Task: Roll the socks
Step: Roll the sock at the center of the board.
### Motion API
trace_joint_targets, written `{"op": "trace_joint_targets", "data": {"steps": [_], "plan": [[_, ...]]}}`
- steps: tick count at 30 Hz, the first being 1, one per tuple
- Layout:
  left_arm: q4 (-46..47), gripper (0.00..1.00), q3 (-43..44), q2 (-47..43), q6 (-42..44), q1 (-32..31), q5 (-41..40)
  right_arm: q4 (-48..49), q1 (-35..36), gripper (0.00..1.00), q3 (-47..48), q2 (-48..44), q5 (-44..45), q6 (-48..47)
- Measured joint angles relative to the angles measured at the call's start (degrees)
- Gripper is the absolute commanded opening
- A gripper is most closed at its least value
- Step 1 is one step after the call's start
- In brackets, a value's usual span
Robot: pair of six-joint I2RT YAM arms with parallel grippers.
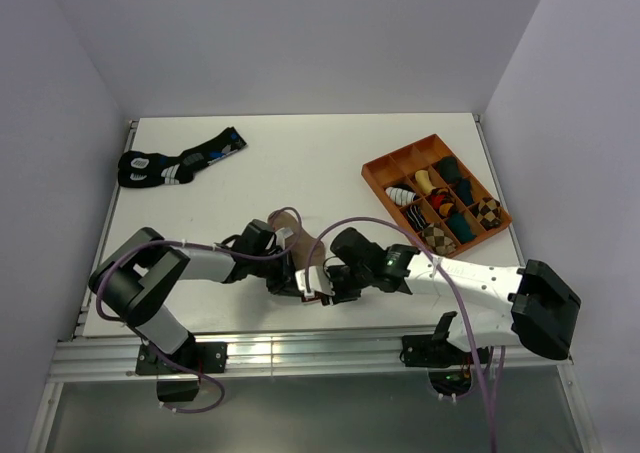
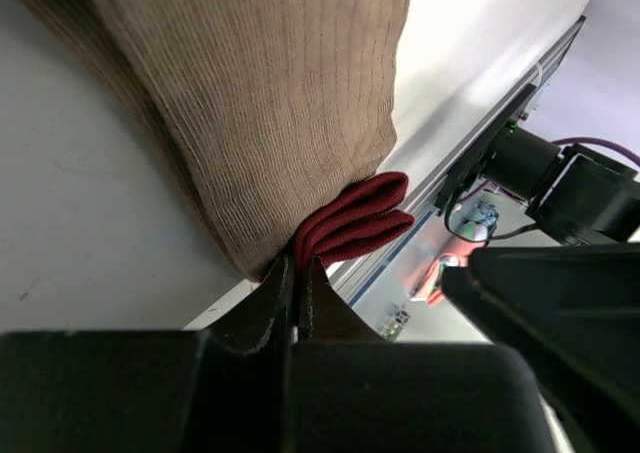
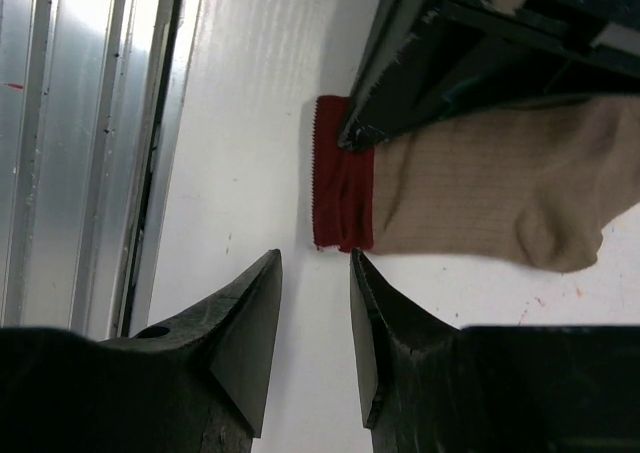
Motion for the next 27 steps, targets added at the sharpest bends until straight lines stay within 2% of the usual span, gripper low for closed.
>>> {"op": "trace_joint_targets", "data": {"steps": [13, 21, 27], "plan": [[1.3, 0.0, 1.0, 2.4, -1.5, 0.0, 2.4, 3.8, 6.8, 0.4, -3.3, 3.0, 3.8, -3.7], [1.2, 0.0, 1.5, 2.4, -1.4, 0.3, 2.8, 7.2, 7.2, 0.37, -3.3, 8.4, 6.4, -4.9], [1.1, 0.0, 1.5, 2.4, -1.1, 0.6, 2.9, 10.5, 7.3, 0.37, -3.3, 8.8, 8.4, -5.1]]}}
